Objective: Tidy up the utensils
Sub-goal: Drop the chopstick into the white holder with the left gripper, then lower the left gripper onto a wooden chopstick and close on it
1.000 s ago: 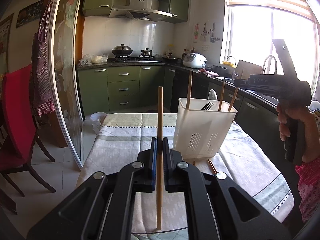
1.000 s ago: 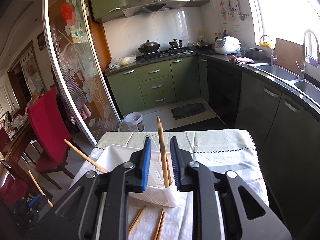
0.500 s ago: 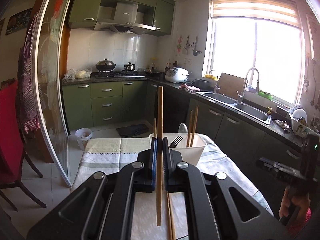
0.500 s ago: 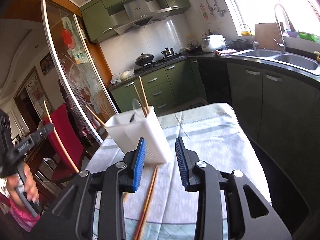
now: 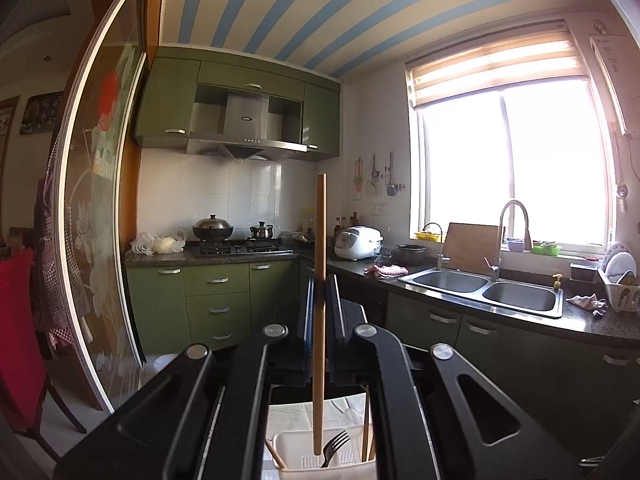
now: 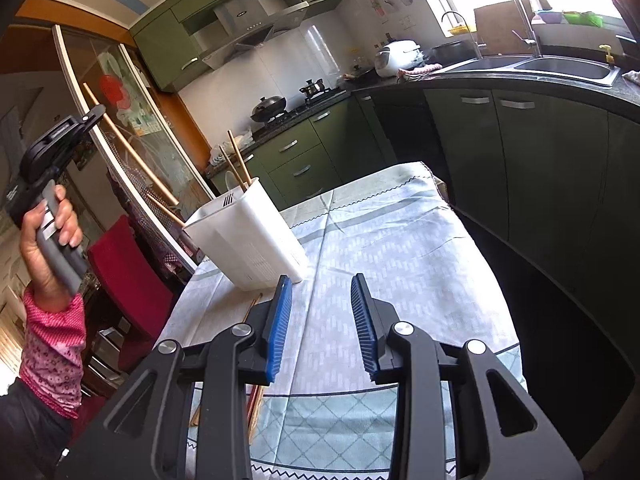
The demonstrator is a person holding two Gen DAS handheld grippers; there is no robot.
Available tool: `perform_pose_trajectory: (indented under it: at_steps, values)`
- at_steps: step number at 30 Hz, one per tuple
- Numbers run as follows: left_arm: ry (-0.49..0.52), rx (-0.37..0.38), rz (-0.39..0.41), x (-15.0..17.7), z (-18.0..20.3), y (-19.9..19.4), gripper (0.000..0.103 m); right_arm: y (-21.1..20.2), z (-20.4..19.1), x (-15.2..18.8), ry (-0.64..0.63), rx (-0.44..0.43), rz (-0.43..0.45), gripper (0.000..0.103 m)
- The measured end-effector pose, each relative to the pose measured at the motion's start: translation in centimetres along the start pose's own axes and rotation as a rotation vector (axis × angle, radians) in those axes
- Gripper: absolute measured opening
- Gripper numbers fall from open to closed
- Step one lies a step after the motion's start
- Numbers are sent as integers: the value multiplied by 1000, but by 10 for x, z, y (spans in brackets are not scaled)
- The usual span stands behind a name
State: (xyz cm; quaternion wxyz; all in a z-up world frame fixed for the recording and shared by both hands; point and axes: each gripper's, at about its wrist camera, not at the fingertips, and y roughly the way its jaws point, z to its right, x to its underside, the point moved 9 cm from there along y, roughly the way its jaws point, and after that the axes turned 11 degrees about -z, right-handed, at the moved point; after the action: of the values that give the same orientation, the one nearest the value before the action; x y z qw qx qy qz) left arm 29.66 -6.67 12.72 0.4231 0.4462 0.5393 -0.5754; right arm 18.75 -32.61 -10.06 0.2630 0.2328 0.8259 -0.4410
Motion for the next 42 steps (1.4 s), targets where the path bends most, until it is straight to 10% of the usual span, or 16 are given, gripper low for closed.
perform_pose_trajectory:
  at_steps: [18, 30, 42]
  values:
    - [-40, -47, -217, 93, -28, 65, 6, 3, -13, -9, 2, -20, -12, 37]
    - [-15, -37, -280, 102, -25, 25, 49, 9, -16, -9, 1, -28, -30, 37]
    - [152, 36, -933, 275, -9, 52, 33, 16, -17, -4, 4, -44, -50, 38]
